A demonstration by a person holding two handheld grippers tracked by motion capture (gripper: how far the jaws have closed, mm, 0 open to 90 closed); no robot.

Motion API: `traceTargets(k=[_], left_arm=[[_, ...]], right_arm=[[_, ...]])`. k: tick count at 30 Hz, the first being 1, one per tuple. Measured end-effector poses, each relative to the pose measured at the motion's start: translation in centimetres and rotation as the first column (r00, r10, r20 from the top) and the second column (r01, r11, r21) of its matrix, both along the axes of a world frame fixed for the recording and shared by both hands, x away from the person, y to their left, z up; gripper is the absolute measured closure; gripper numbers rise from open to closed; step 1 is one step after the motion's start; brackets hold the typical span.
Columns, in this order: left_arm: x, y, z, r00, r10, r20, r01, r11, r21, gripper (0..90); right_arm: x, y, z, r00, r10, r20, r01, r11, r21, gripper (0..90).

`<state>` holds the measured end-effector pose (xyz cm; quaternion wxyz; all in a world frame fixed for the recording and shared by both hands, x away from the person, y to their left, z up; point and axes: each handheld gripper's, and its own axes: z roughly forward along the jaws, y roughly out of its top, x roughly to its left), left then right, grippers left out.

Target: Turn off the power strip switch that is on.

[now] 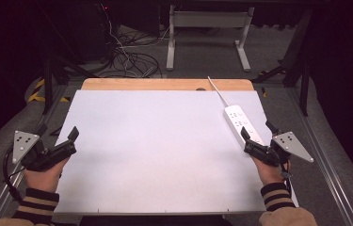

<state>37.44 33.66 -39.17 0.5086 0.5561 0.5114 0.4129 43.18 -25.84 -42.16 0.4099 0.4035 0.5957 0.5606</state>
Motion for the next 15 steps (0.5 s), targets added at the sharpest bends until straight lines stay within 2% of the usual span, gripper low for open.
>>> traceTargets(k=[4,7,11,12,13,15], left_arm=[[0.01,-0.1,0.01,1.0,-0.007,0.001,0.007,0.9999,0.01,1.9],[0.0,-0.05,0.03,1.0,-0.008,0.002,0.008,0.9999,0.009,1.9],[0.03,0.0,0.03,1.0,-0.003,-0.002,0.003,1.0,0.0,2.0],[0.03,-0.04,0.04,1.0,-0.005,-0.002,0.005,1.0,0.0,2.0],[0.05,-0.07,0.03,1.0,-0.008,0.001,0.008,1.0,0.0,2.0],[0.09,-0.12,0.05,0.9999,-0.011,-0.004,0.011,0.9999,0.009,2.1]], right_arm=[[-0.14,-0.04,0.04,1.0,0.005,-0.004,-0.005,1.0,0.0,13.1],[-0.22,0.06,0.07,0.9999,0.015,0.006,-0.015,1.0,-0.007,16.9],[-0.18,0.25,0.06,0.9996,0.026,-0.004,-0.026,0.999,-0.019,19.7],[-0.18,0.35,0.11,0.9996,0.024,-0.013,-0.025,0.999,-0.023,19.7],[-0.02,0.46,0.27,0.9987,0.003,-0.051,-0.005,1.0,-0.028,20.7],[0.18,0.48,0.36,0.996,-0.035,-0.083,0.032,0.999,-0.037,23.8]])
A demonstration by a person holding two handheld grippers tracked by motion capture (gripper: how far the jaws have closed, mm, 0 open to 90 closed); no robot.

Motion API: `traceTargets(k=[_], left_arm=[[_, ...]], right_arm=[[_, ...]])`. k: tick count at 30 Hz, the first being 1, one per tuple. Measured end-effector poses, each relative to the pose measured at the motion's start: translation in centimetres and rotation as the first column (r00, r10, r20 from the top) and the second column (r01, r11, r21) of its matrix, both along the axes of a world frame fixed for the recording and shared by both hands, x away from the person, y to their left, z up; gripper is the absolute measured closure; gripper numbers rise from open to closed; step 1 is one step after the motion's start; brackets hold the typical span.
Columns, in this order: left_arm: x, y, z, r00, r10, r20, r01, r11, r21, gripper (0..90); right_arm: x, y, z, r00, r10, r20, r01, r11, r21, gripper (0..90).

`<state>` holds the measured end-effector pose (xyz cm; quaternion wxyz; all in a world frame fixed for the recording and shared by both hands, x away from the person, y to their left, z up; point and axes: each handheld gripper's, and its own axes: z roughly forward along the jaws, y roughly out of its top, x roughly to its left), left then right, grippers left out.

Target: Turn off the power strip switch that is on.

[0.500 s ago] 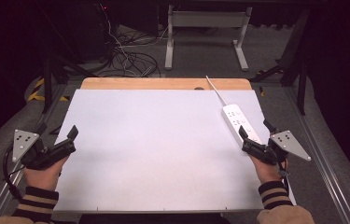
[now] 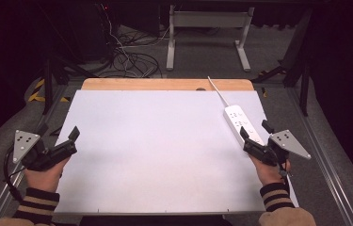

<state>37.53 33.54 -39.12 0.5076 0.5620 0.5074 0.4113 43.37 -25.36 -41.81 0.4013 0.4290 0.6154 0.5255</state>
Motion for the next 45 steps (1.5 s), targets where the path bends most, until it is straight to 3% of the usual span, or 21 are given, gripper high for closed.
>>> traceTargets(k=[2,4,5,6,7,9,14,18,20,24,26,30,34,35,36,40,41,44,45], left_arm=[[0.0,0.0,0.0,1.0,-0.004,-0.005,0.004,1.0,0.0,2.1],[0.1,0.0,0.0,1.0,-0.004,-0.004,0.004,1.0,-0.001,2.1],[0.1,0.0,0.0,1.0,-0.004,-0.004,0.004,1.0,-0.003,2.1],[0.1,0.1,0.0,1.0,-0.001,-0.004,0.001,1.0,-0.004,2.2],[0.1,0.1,0.0,1.0,-0.002,-0.005,0.002,1.0,-0.005,2.3],[0.1,0.1,0.0,1.0,-0.002,-0.009,0.002,1.0,-0.003,2.3],[0.2,-0.1,-0.1,0.9999,-0.001,-0.012,0.001,1.0,0.007,2.5],[0.3,0.0,-0.2,0.9998,0.002,-0.017,-0.002,0.9999,0.01,2.6],[0.3,0.0,-0.2,0.9998,0.003,-0.021,-0.003,1.0,0.008,2.7],[0.3,0.1,-0.2,0.9998,0.005,-0.021,-0.004,1.0,0.007,2.9],[0.3,0.1,-0.3,0.9997,0.008,-0.021,-0.007,0.9999,0.007,2.9],[0.3,0.1,-0.3,0.9996,0.013,-0.024,-0.012,0.9999,0.008,3.0],[0.3,0.2,-0.3,0.9996,0.013,-0.026,-0.013,0.9999,0.009,3.1],[0.3,0.2,-0.3,0.9995,0.014,-0.027,-0.014,0.9999,0.008,3.1],[0.3,0.2,-0.3,0.9995,0.015,-0.027,-0.014,0.9999,0.007,3.1],[0.2,0.2,-0.3,0.9995,0.015,-0.027,-0.015,0.9999,0.008,3.1],[0.2,0.2,-0.3,0.9995,0.016,-0.027,-0.015,0.9998,0.009,3.2],[0.2,0.3,-0.3,0.9995,0.015,-0.028,-0.015,0.9998,0.01,3.2],[0.2,0.3,-0.3,0.9994,0.015,-0.03,-0.015,0.9998,0.01,3.3]], right_arm=[[0.1,0.0,0.1,0.9997,-0.004,-0.023,0.004,1.0,0.0,27.1],[0.4,-0.2,0.4,0.998,0.02,-0.06,-0.02,1.0,0.005,52.4],[0.4,-0.2,0.4,0.998,0.02,-0.06,-0.02,1.0,0.005,52.4],[0.3,-0.2,0.7,0.9985,0.021,-0.05,-0.021,1.0,0.003,75.8],[0.3,-0.3,0.9,0.9984,0.017,-0.053,-0.016,1.0,0.013,85.2],[0.3,-0.5,1.3,0.9986,0.003,-0.053,-0.001,0.999,0.035,90.0],[0.8,-0.9,2.0,0.9985,-0.006,-0.054,0.009,0.998,0.063,90.0],[1.3,-0.8,2.9,0.9987,0.022,-0.047,-0.02,0.999,0.042,90.0],[2.3,-0.4,4.2,0.9976,0.015,-0.067,-0.014,1.0,0.01,90.0],[3.3,0.2,5.0,0.9955,0.009,-0.094,-0.01,1.0,-0.011,90.0],[4.5,0.9,5.6,0.9905,-0.004,-0.138,-0.002,0.999,-0.042,90.0],[5.6,1.0,6.3,0.9865,-0.017,-0.163,0.01,0.999,-0.044,90.0],[7.5,1.3,7.5,0.9706,-0.038,-0.238,0.018,0.996,-0.085,90.0],[7.5,1.3,7.5,0.9706,-0.038,-0.238,0.018,0.996,-0.085,90.0],[8.2,1.5,8.1,0.9657,-0.044,-0.256,0.015,0.993,-0.113,90.0],[8.9,1.7,8.7,0.9639,-0.042,-0.263,0.009,0.992,-0.126,90.0],[9.7,1.9,8.9,0.9541,-0.065,-0.292,0.02,0.988,-0.153,90.0],[10.3,1.9,9.3,0.9474,-0.072,-0.312,0.025,0.988,-0.152,90.0],[11.2,2.0,9.9,0.9354,-0.086,-0.343,0.032,0.987,-0.16,90.0]])
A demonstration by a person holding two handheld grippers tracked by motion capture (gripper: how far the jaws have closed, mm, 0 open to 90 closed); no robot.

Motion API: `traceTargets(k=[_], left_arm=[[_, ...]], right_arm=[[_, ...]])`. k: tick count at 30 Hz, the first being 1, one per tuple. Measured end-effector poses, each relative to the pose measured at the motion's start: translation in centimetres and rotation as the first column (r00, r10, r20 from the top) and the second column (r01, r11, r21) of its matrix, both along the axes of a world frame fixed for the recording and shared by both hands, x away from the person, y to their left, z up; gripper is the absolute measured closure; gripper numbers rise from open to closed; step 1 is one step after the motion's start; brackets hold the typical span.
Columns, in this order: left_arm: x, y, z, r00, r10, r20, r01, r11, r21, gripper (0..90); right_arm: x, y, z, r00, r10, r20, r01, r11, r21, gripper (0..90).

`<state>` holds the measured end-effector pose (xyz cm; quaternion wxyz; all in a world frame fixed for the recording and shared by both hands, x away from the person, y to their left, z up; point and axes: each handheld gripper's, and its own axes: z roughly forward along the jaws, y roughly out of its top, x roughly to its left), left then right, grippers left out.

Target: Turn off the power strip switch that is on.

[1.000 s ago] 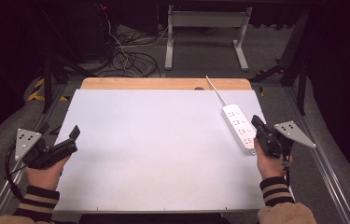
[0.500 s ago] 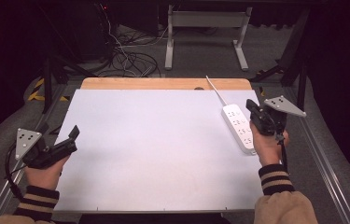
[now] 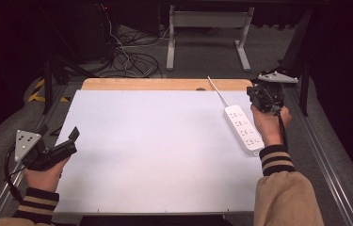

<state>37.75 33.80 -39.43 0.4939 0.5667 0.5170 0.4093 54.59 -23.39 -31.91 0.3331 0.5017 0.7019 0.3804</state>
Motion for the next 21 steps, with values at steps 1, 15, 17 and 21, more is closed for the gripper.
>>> traceTargets(k=[1,15,17,21], left_arm=[[0.0,0.0,0.0,1.0,0.001,0.0,-0.001,1.0,-0.003,3.3],[-0.1,0.0,0.0,1.0,-0.001,-0.001,0.001,1.0,0.004,3.4],[-0.1,0.1,-0.1,1.0,-0.001,-0.005,0.001,1.0,0.005,3.5],[-0.1,0.2,-0.1,1.0,-0.002,0.001,0.002,1.0,-0.007,3.5]], right_arm=[[0.3,0.0,0.2,0.9999,-0.003,-0.016,0.003,1.0,-0.008,90.0],[5.4,0.1,1.7,0.9861,-0.035,-0.162,0.025,0.998,-0.063,90.0],[6.0,0.1,0.6,0.9807,-0.043,-0.19,0.032,0.997,-0.063,90.0],[6.8,0.3,-1.9,0.9708,-0.039,-0.237,0.024,0.997,-0.067,90.0]])
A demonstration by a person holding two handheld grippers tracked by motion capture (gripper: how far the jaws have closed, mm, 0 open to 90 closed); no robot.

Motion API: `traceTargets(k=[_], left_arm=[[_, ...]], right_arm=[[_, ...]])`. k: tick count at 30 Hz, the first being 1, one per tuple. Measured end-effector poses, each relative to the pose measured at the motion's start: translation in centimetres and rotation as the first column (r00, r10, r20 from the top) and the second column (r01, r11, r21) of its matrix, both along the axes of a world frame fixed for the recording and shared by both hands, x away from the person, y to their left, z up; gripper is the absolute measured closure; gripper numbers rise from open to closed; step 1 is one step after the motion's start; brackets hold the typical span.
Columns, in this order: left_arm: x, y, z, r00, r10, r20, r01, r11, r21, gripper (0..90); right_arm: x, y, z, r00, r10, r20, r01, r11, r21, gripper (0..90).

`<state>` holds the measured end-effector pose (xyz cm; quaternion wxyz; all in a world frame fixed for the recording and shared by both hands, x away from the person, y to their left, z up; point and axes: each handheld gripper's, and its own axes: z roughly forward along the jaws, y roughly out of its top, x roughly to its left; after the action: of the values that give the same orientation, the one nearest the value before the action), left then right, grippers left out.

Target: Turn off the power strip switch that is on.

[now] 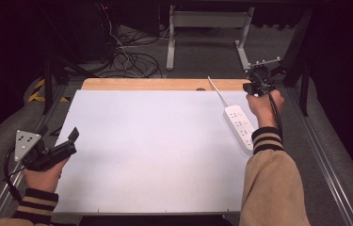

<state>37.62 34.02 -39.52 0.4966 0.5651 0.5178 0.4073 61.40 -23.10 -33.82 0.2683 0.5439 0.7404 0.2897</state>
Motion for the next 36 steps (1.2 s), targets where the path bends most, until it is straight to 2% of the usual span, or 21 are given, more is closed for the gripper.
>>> traceTargets(k=[1,2,4,5,7,8,13,18,19,25,26,28,30,31,36], left_arm=[[-0.1,0.0,0.0,1.0,-0.003,0.005,0.003,1.0,-0.004,3.4],[-0.1,0.1,0.1,1.0,-0.003,0.004,0.003,1.0,-0.003,3.4],[-0.2,0.1,0.1,1.0,0.002,0.006,-0.002,1.0,0.001,3.4],[-0.2,0.1,0.1,1.0,0.003,0.008,-0.003,1.0,-0.001,3.4],[-0.2,0.1,0.1,1.0,0.003,0.003,-0.003,1.0,0.002,3.5],[-0.1,0.1,0.0,1.0,0.003,0.002,-0.003,1.0,0.003,3.5],[0.0,-0.1,0.0,1.0,0.001,-0.004,-0.001,0.9999,0.011,3.7],[0.1,-0.1,0.0,1.0,-0.002,-0.005,0.002,0.9999,0.011,3.7],[0.1,-0.2,0.0,1.0,-0.003,-0.002,0.003,0.9999,0.01,3.7],[0.0,0.0,0.0,1.0,0.0,-0.001,0.0,1.0,0.006,3.8],[0.0,0.0,0.0,1.0,0.001,-0.003,-0.001,1.0,0.007,3.8],[0.1,-0.1,0.0,1.0,-0.001,-0.005,0.001,1.0,0.003,3.8],[0.0,-0.1,0.0,1.0,-0.003,-0.004,0.003,1.0,0.007,3.8],[0.0,-0.1,0.1,1.0,-0.004,-0.003,0.004,1.0,0.009,3.8],[0.0,0.0,0.1,1.0,0.0,-0.003,0.0,1.0,0.002,3.9]], right_arm=[[0.3,0.1,-1.7,0.9996,0.011,-0.026,-0.011,1.0,0.001,90.0],[0.5,0.0,-2.4,0.999,0.013,-0.042,-0.013,1.0,0.007,90.0],[0.7,-0.1,-3.6,0.9978,0.01,-0.066,-0.01,1.0,0.0,90.0],[0.7,-0.1,-3.6,0.9978,0.01,-0.066,-0.01,1.0,0.0,90.0],[1.1,-0.4,-5.4,0.9941,-0.023,-0.106,0.02,1.0,-0.023,90.0],[1.1,-0.4,-5.4,0.9941,-0.023,-0.106,0.02,1.0,-0.023,90.0],[1.3,-1.4,-8.0,0.9876,-0.063,-0.144,0.061,0.998,-0.021,90.0],[1.4,-1.5,-8.8,0.9877,-0.065,-0.142,0.064,0.998,-0.01,90.0],[1.4,-1.3,-9.1,0.9873,-0.065,-0.145,0.061,0.998,-0.031,90.0],[1.4,-1.4,-10.0,0.9865,-0.063,-0.151,0.06,0.998,-0.022,90.0],[1.2,-1.5,-10.2,0.9884,-0.071,-0.135,0.069,0.997,-0.017,90.0],[1.1,-1.5,-10.4,0.9878,-0.082,-0.133,0.079,0.997,-0.023,90.0],[0.8,-1.8,-10.6,0.9891,-0.093,-0.115,0.094,0.996,0.009,90.0],[0.7,-2.0,-10.6,0.9905,-0.073,-0.116,0.075,0.997,0.013,90.0],[0.7,-1.9,-10.7,0.9918,-0.073,-0.105,0.074,0.997,0.003,90.0]])
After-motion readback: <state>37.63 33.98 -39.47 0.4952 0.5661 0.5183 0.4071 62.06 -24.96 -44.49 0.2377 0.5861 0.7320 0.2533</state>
